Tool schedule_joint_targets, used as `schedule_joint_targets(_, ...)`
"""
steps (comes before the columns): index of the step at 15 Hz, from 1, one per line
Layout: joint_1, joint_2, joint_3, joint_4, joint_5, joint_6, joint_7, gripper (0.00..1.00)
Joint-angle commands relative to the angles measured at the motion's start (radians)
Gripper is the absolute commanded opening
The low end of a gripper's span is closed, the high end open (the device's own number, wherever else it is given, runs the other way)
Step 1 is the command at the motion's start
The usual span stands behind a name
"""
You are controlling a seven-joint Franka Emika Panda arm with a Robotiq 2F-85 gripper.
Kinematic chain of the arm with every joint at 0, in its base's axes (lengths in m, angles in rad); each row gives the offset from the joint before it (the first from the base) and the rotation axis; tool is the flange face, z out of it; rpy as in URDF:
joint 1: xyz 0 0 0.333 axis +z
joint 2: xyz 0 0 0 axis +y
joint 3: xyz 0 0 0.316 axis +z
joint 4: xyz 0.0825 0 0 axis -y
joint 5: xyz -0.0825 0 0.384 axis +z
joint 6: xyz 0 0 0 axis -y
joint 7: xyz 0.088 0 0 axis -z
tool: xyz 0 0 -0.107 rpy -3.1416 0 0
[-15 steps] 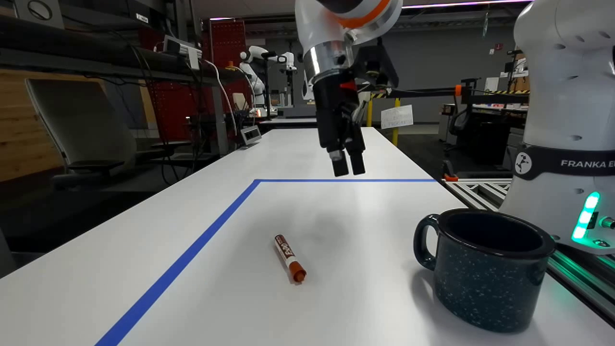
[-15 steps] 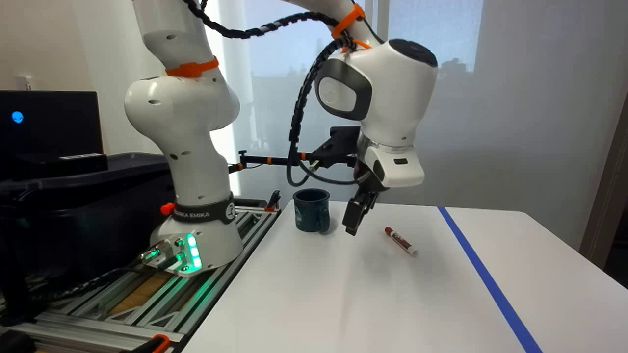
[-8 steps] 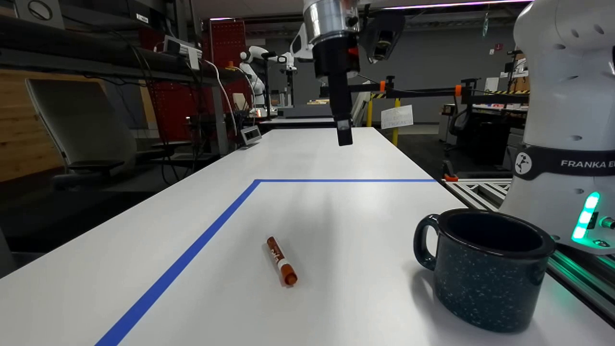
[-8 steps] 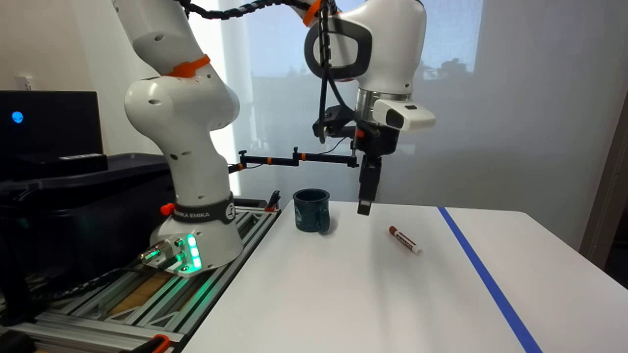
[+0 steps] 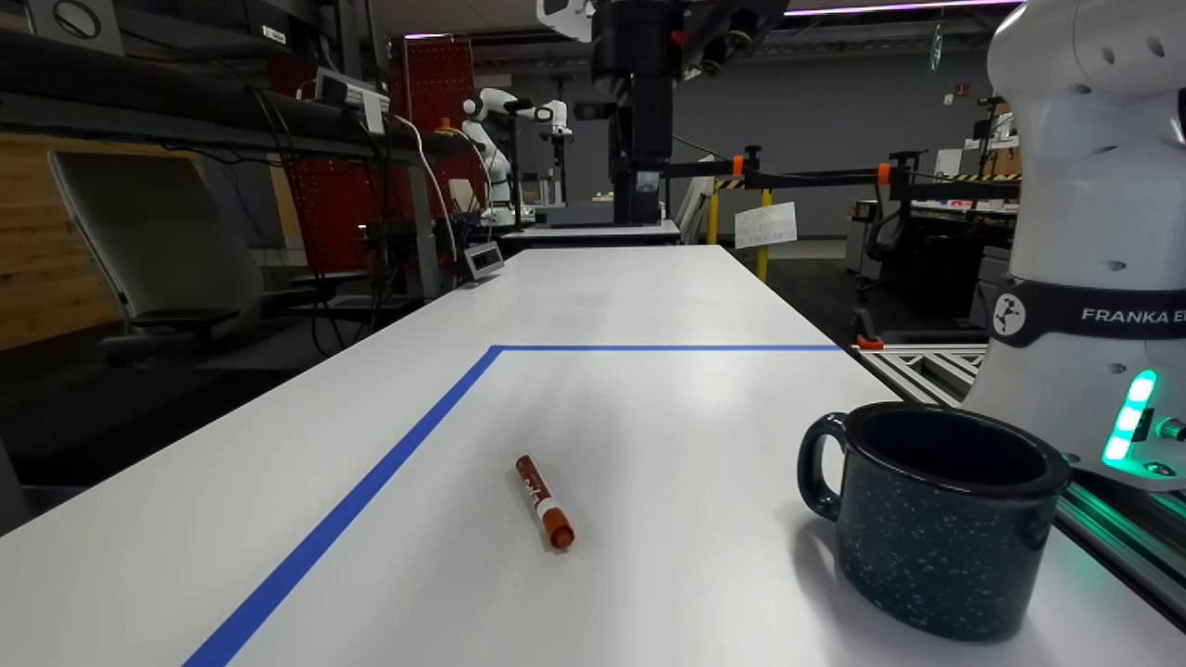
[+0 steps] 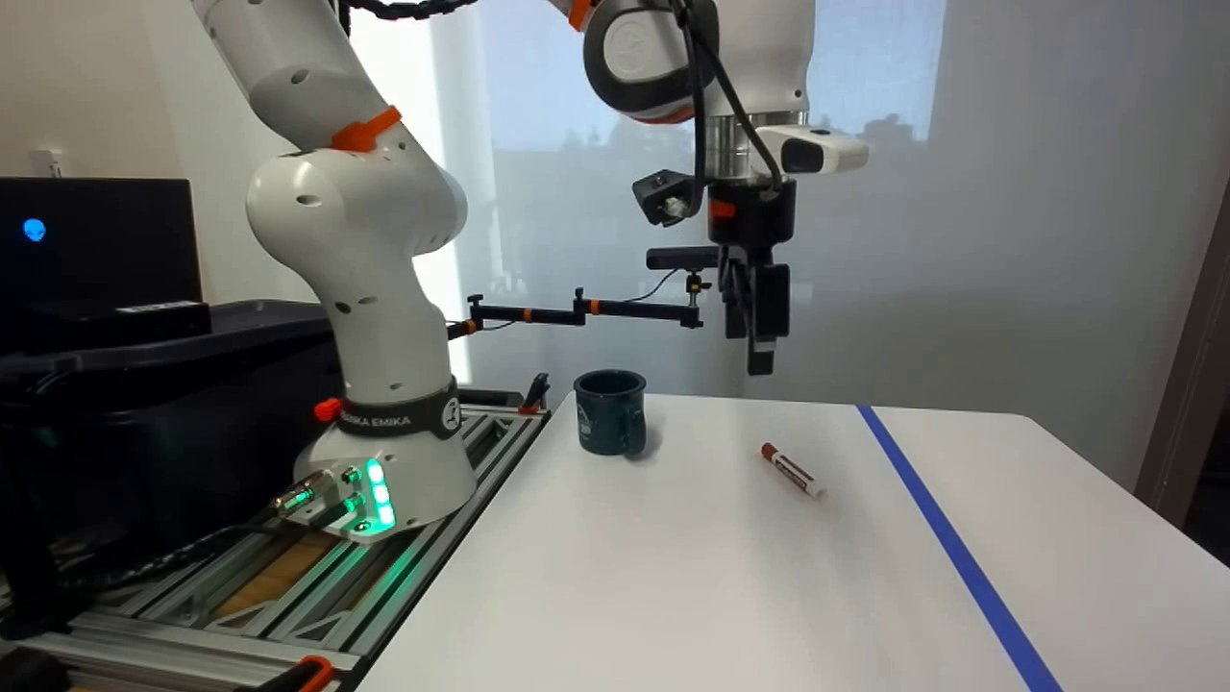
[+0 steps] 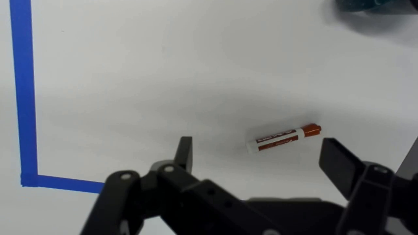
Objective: Take the marker out of the mug and place it on the table
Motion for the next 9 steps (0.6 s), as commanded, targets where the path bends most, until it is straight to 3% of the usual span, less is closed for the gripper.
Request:
schedule_joint_targets(1,0.015,-0.002,-0.015,0.001,-0.009,-0.002,0.005,1.0)
schedule_joint_targets(9,0.016,-0.002,-0.016,0.001,-0.009,-0.001,-0.003,1.0)
